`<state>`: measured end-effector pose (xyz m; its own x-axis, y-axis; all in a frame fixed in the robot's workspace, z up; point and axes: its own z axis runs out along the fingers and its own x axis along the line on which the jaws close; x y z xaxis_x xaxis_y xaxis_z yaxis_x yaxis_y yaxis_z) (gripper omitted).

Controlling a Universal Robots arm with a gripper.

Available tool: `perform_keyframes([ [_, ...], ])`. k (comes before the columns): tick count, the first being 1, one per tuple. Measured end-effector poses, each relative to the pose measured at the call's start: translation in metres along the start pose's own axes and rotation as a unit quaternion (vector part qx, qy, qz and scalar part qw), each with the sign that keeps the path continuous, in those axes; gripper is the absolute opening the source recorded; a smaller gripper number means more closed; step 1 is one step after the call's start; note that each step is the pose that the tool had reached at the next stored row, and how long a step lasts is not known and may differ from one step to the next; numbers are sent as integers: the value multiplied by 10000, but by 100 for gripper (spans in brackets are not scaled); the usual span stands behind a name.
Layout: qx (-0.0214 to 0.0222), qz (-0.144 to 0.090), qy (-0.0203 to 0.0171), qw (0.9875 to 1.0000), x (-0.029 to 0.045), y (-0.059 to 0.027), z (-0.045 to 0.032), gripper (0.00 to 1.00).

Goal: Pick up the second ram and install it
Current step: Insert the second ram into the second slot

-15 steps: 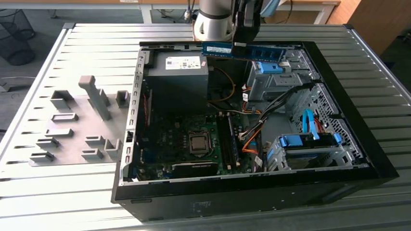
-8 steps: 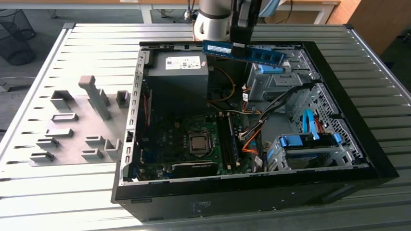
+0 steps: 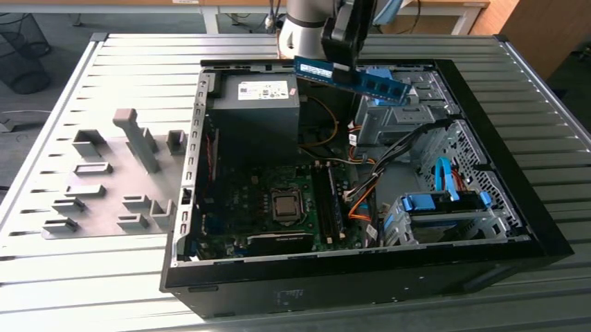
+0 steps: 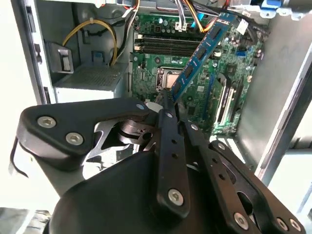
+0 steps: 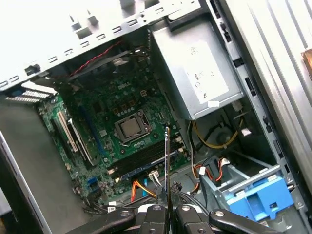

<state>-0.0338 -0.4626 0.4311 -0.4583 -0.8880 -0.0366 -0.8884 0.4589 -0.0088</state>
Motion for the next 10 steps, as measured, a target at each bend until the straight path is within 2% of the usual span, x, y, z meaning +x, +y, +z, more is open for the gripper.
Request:
perform_keyframes([
  [5, 12, 341, 3, 9994, 1, 0, 13, 14],
  [10, 24, 661, 6, 9978, 1, 0, 26, 14],
])
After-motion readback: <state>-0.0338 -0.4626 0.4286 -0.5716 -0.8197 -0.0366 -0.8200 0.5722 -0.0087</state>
